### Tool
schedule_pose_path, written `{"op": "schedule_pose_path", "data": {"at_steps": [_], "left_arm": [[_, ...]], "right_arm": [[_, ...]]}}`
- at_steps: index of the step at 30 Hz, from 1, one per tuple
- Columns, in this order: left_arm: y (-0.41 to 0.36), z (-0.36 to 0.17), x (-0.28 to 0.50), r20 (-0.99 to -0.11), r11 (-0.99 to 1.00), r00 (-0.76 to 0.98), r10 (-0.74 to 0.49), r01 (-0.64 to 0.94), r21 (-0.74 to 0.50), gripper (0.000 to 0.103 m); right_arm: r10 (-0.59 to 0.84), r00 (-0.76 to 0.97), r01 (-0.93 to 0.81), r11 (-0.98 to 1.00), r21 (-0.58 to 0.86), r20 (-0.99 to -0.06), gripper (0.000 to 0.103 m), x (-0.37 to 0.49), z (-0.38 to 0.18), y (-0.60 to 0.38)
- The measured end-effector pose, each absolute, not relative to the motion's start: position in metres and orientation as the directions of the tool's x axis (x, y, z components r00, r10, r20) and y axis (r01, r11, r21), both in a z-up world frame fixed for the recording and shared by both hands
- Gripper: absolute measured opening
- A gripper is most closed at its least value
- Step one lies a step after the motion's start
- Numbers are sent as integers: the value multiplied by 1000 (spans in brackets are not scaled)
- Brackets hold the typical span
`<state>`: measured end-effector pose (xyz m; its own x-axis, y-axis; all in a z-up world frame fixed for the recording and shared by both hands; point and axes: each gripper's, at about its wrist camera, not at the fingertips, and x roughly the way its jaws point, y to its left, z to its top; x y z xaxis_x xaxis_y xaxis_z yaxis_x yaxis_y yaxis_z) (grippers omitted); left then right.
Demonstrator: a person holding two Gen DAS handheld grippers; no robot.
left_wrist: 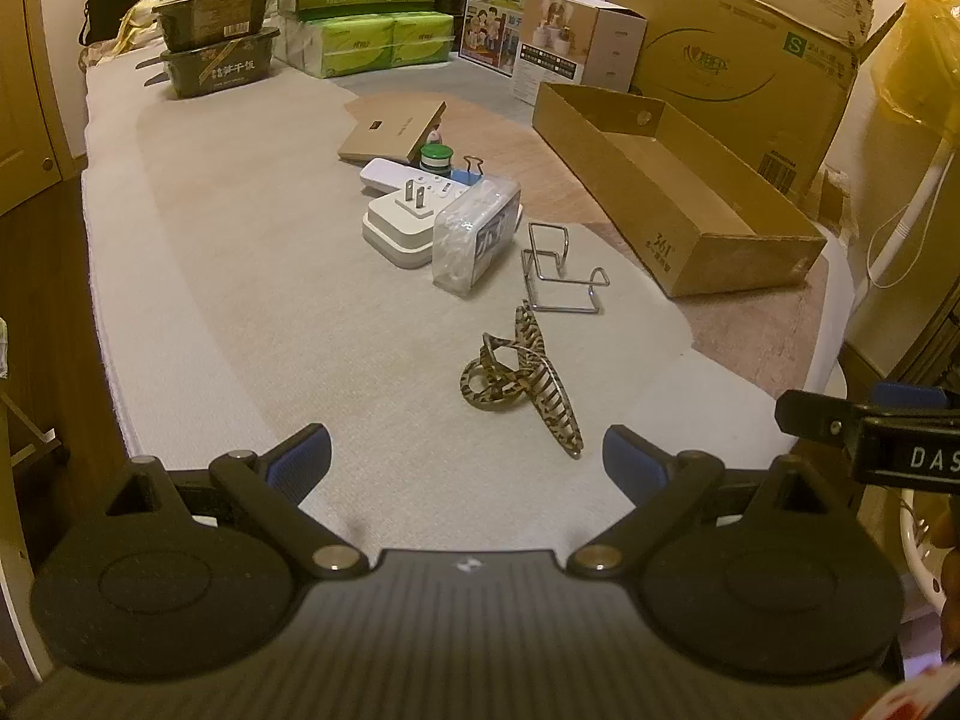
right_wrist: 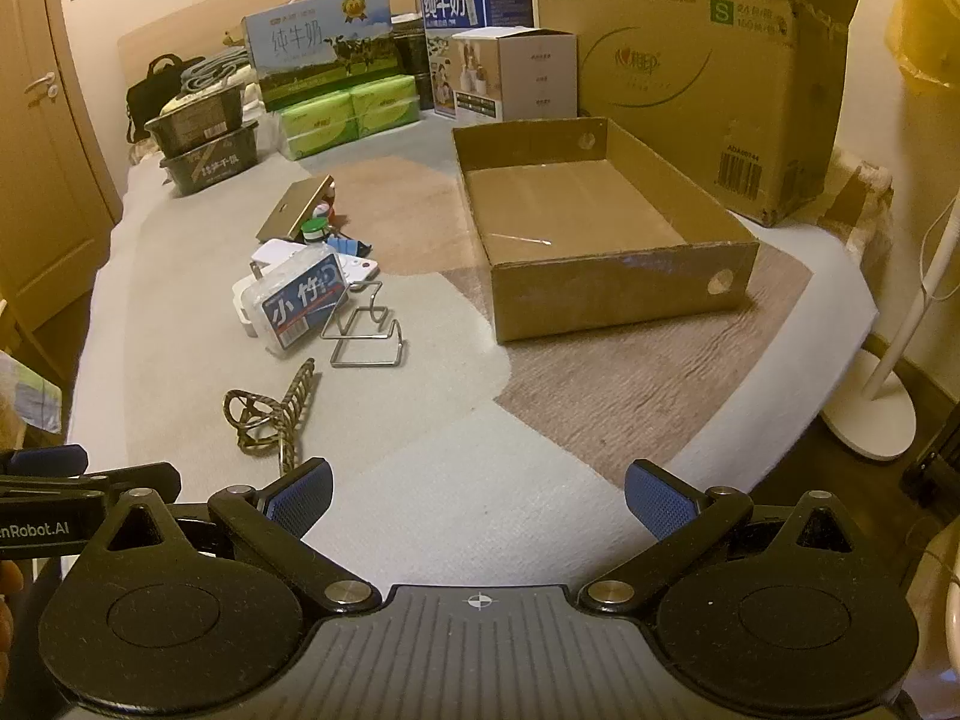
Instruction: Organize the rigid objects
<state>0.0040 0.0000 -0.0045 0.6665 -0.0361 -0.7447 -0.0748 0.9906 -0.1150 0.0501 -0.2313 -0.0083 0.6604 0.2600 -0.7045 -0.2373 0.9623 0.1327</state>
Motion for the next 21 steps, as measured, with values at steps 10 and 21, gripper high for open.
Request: {"op": "schedule_pose_path", "data": {"at_steps": [10,21], "left_arm": [[-1,-6,8,-748,991,663,-36,-76,-114,96],[-6,-13,24,-749,990,661,-46,-70,-122,95]], "right_arm": [[263,655,-232,962,142,-708,103,53,-11,-235],[264,658,-219,963,155,-706,103,63,-19,-241]]}}
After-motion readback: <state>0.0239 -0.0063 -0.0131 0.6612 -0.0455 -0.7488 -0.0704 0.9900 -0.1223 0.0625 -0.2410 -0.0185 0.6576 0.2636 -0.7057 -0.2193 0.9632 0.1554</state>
